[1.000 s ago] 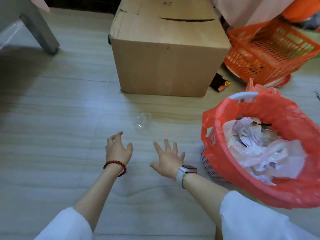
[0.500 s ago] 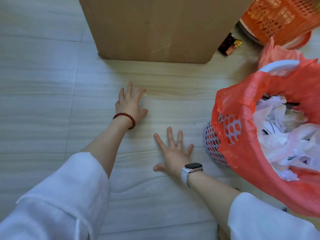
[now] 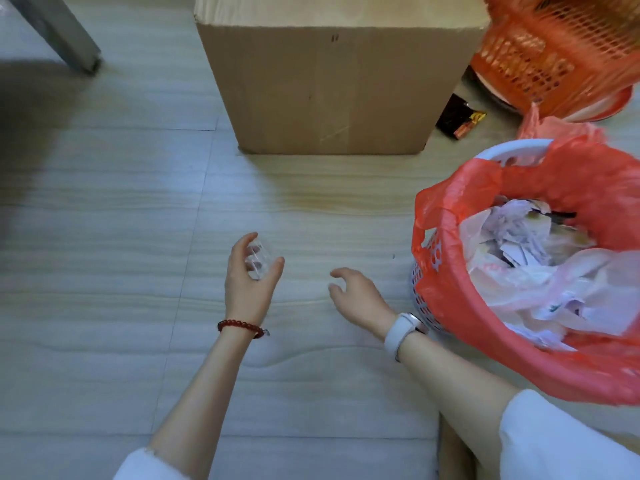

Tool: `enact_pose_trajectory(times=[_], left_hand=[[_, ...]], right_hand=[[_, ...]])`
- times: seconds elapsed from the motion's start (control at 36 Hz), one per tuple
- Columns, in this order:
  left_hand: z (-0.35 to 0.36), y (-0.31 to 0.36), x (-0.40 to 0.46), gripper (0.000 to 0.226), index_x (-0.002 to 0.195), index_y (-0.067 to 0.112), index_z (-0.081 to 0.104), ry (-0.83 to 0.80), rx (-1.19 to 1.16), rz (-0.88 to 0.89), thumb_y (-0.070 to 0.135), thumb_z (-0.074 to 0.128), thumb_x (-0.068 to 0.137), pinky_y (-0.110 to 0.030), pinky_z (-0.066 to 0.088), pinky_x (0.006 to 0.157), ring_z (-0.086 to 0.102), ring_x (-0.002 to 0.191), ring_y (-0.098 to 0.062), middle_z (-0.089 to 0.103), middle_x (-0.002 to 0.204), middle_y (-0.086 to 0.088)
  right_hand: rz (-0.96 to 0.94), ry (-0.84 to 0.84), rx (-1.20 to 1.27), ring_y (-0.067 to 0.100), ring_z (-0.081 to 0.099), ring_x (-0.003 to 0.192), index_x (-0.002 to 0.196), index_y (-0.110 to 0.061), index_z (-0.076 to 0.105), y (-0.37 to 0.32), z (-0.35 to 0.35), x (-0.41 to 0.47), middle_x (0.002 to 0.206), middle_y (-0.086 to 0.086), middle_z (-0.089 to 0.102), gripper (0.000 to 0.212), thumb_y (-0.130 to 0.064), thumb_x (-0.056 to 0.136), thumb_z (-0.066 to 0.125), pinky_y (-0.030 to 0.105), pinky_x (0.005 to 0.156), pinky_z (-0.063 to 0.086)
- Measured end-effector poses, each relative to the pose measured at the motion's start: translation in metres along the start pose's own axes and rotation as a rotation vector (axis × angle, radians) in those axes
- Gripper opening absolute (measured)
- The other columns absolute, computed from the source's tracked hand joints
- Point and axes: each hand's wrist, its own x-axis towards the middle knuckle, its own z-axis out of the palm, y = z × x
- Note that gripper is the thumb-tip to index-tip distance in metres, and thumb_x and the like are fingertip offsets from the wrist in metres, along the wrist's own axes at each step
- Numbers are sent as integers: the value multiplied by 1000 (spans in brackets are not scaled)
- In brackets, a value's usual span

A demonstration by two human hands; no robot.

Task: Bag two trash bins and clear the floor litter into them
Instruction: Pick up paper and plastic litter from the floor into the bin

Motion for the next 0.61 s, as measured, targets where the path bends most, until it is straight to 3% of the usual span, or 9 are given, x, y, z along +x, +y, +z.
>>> enact_pose_trajectory(times=[0.11,0.19,0.28,0.36,0.42,0.5,0.56,0.61], left_hand=[[-1,52,-8,45,118,34,44,107,-184,63,19,67,82,-28,48,76,53,86,-9,51,112,5],[1,94,-14,44,114,37,43,127,-291,159,17,66,83,-14,48,65,54,87,-9,51,113,2],[12,132,-23,43,114,38,43,60,-320,262,19,65,83,-10,47,62,56,89,-9,51,111,4],[35,167,-35,45,117,34,43,-44,-279,373,23,67,81,-8,44,74,51,92,8,49,106,10],[59,187,-48,47,116,39,42,-141,-207,462,32,64,76,-11,41,86,45,100,11,47,110,11],[100,203,-70,54,123,34,42,-311,-56,563,39,61,73,-4,33,89,41,99,11,43,111,9],[129,202,-86,66,130,26,43,-398,110,655,52,54,71,-16,34,99,42,112,-3,45,120,3],[154,196,-100,77,133,31,39,-453,362,711,68,40,66,-37,34,105,37,126,-15,43,133,1]], right_hand=[[-128,187,384,21,55,114,116,-10,59,-47,-30,-32,117,6,63,31,-9,93,40,24,93,39],[-219,284,634,21,61,101,102,-20,59,-78,-65,-55,93,-6,63,28,-6,92,37,38,91,49],[-320,401,677,19,61,90,94,-24,55,-88,-116,-76,84,-14,59,28,-4,91,36,38,82,50],[-370,530,663,17,59,85,93,-20,56,-74,-169,-95,82,-10,59,29,0,90,36,36,79,50],[-371,602,588,17,59,87,94,-17,58,-50,-199,-105,82,-8,60,29,1,89,36,36,82,49],[-322,685,429,19,60,91,94,-19,59,-2,-235,-122,88,-2,63,27,-1,88,39,33,84,51],[-279,707,295,17,58,95,97,-16,61,35,-252,-132,100,6,65,27,-1,88,40,18,79,46],[-215,717,92,20,55,106,106,-10,62,75,-263,-139,112,9,63,28,-3,88,42,19,87,39]])
